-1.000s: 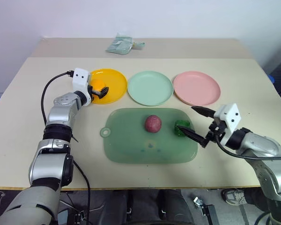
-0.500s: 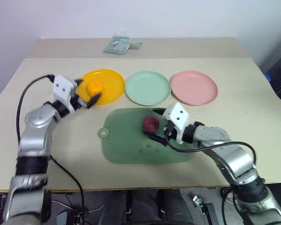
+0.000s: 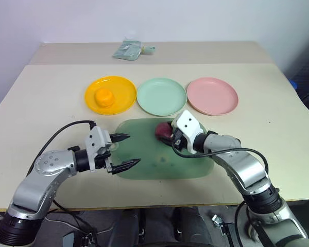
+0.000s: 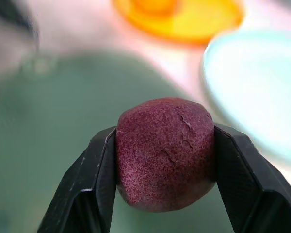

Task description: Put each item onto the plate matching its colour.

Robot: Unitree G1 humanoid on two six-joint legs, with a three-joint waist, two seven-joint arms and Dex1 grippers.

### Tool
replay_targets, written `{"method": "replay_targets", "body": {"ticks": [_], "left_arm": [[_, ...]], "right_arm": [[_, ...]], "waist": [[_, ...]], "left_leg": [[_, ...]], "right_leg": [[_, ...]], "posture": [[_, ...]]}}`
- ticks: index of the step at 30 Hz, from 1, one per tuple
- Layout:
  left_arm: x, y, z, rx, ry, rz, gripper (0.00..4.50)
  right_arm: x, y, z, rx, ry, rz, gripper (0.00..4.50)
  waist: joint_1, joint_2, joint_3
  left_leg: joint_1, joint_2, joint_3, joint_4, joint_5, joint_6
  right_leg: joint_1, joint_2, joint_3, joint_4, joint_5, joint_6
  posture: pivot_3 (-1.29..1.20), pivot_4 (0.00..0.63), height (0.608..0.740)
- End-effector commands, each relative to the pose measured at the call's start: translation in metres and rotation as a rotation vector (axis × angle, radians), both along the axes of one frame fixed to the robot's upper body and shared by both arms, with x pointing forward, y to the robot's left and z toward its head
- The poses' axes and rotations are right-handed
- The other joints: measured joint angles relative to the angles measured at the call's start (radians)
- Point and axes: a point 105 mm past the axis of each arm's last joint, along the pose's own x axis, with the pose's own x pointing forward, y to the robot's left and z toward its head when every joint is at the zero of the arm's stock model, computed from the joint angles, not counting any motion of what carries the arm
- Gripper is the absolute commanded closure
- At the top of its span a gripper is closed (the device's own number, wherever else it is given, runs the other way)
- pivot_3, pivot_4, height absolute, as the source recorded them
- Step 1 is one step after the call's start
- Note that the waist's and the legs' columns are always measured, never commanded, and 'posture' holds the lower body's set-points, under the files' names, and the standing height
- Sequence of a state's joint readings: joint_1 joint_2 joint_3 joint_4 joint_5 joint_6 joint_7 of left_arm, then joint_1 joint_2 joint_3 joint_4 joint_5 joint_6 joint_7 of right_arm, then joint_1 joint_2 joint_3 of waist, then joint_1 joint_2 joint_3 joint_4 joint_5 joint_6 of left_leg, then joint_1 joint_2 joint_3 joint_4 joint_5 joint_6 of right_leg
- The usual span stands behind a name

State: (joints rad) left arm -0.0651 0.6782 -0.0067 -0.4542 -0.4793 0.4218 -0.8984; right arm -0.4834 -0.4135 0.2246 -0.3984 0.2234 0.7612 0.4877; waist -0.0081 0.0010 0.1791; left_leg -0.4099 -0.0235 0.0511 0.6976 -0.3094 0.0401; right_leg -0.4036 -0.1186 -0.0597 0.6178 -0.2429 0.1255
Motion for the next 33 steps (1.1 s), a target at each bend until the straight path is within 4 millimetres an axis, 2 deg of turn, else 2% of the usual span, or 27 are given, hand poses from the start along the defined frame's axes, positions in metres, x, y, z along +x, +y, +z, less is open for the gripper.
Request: {"method": "replay_targets", "body": {"ticks": [1,3,5,10,12,14,15,18,21,22,23,26,30,33], "left_arm": [[0.000,-0.012,0.009,-0.009,-0.062,-0.017,0.00],[0.000,-0.017,0.007,-0.013,-0.063,-0.020,0.00],[-0.001,-0.021,0.007,-0.024,-0.060,-0.024,0.00],[-0.003,-0.028,0.006,-0.044,-0.061,-0.037,0.00],[-0.004,-0.029,0.006,-0.048,-0.065,-0.035,0.00],[-0.005,-0.029,0.006,-0.047,-0.066,-0.026,0.00],[-0.005,-0.028,0.005,-0.046,-0.066,-0.021,0.00],[-0.008,-0.026,0.002,-0.047,-0.061,-0.010,0.00],[-0.011,-0.023,-0.003,-0.045,-0.046,-0.008,0.00],[-0.012,-0.022,-0.003,-0.045,-0.045,-0.009,0.00],[-0.012,-0.022,-0.003,-0.044,-0.044,-0.013,0.00],[-0.010,-0.022,-0.003,-0.035,-0.045,-0.030,0.00],[-0.008,-0.021,-0.003,-0.033,-0.045,-0.045,0.00],[-0.007,-0.020,-0.002,-0.032,-0.047,-0.049,0.00]], "right_arm": [[0.033,-0.039,0.043,0.065,-0.130,-0.242,2.29],[0.060,-0.074,0.043,0.069,-0.114,-0.442,2.29],[0.078,-0.095,0.034,0.054,-0.086,-0.541,2.29],[0.108,-0.112,0.013,0.048,-0.037,-0.603,2.29],[0.114,-0.113,0.013,0.036,-0.057,-0.599,1.25],[0.114,-0.111,0.023,0.034,-0.115,-0.568,0.27],[0.113,-0.111,0.031,0.034,-0.151,-0.559,0.04],[0.098,-0.107,0.051,0.044,-0.237,-0.446,0.04],[0.038,-0.085,0.049,0.084,-0.186,-0.058,0.04],[0.024,-0.081,0.046,0.080,-0.169,0.017,0.04],[0.009,-0.081,0.038,0.074,-0.115,0.077,0.04],[-0.030,-0.090,-0.004,-0.047,0.079,0.177,0.04],[-0.038,-0.095,-0.030,-0.118,0.160,0.157,0.04],[-0.024,-0.098,-0.037,-0.143,0.134,0.076,0.88]], "waist": [[0.002,0.000,0.000],[0.003,0.000,0.000],[0.002,0.000,0.000],[-0.010,0.001,0.001],[-0.012,0.002,0.001],[-0.012,0.003,0.001],[-0.011,0.003,0.001],[-0.004,0.003,0.001],[0.013,0.003,0.001],[0.020,0.003,0.001],[0.020,0.002,0.001],[0.024,0.003,0.001],[0.011,0.003,0.001],[0.010,0.004,0.000]], "left_leg": [[0.000,0.000,0.000,0.000,0.000,0.000],[0.000,0.000,0.000,0.000,0.000,0.000],[0.000,0.000,0.000,0.000,0.000,0.000],[0.000,0.000,0.002,-0.003,0.000,0.000],[0.000,0.000,0.003,-0.004,0.001,0.000],[0.000,0.000,0.004,-0.004,0.001,0.000],[0.000,0.000,0.004,-0.004,0.001,0.000],[0.000,0.001,0.004,-0.004,0.001,0.000],[0.000,0.000,0.001,-0.004,0.000,0.000],[0.000,0.000,0.001,-0.004,0.000,0.000],[0.000,0.000,0.001,-0.004,0.000,0.000],[0.000,0.000,0.000,-0.001,-0.001,0.002],[0.003,0.001,0.001,0.000,-0.002,0.003],[0.003,0.001,0.001,0.000,-0.001,0.001]], "right_leg": [[0.000,0.000,0.000,0.000,0.000,0.000],[0.000,0.000,0.000,0.000,0.000,0.000],[0.000,0.000,0.000,0.000,0.000,0.000],[-0.001,0.001,0.001,0.000,0.000,0.000],[-0.002,0.001,0.001,0.001,0.000,0.000],[-0.003,0.001,0.002,0.001,0.000,0.000],[-0.003,0.001,0.002,0.002,0.000,0.000],[-0.002,0.001,0.002,0.001,0.000,0.000],[-0.001,0.001,0.001,0.000,0.000,0.000],[0.000,0.001,0.001,-0.002,0.000,0.000],[0.000,0.001,0.001,-0.003,0.000,0.000],[0.002,0.000,0.001,-0.003,0.000,0.000],[0.004,-0.001,0.002,-0.003,0.000,0.000],[0.002,0.000,0.002,-0.001,0.000,-0.001]], "posture": [[0.00,0.150,0.740],[0.00,0.150,0.740],[0.00,0.150,0.740],[0.00,0.150,0.740],[0.00,0.150,0.740],[0.00,0.150,0.740],[0.00,0.150,0.740],[0.00,0.150,0.740],[0.00,0.150,0.740],[0.00,0.150,0.740],[0.00,0.150,0.740],[0.00,0.150,0.740],[0.00,0.150,0.740],[0.00,0.150,0.740]]}}
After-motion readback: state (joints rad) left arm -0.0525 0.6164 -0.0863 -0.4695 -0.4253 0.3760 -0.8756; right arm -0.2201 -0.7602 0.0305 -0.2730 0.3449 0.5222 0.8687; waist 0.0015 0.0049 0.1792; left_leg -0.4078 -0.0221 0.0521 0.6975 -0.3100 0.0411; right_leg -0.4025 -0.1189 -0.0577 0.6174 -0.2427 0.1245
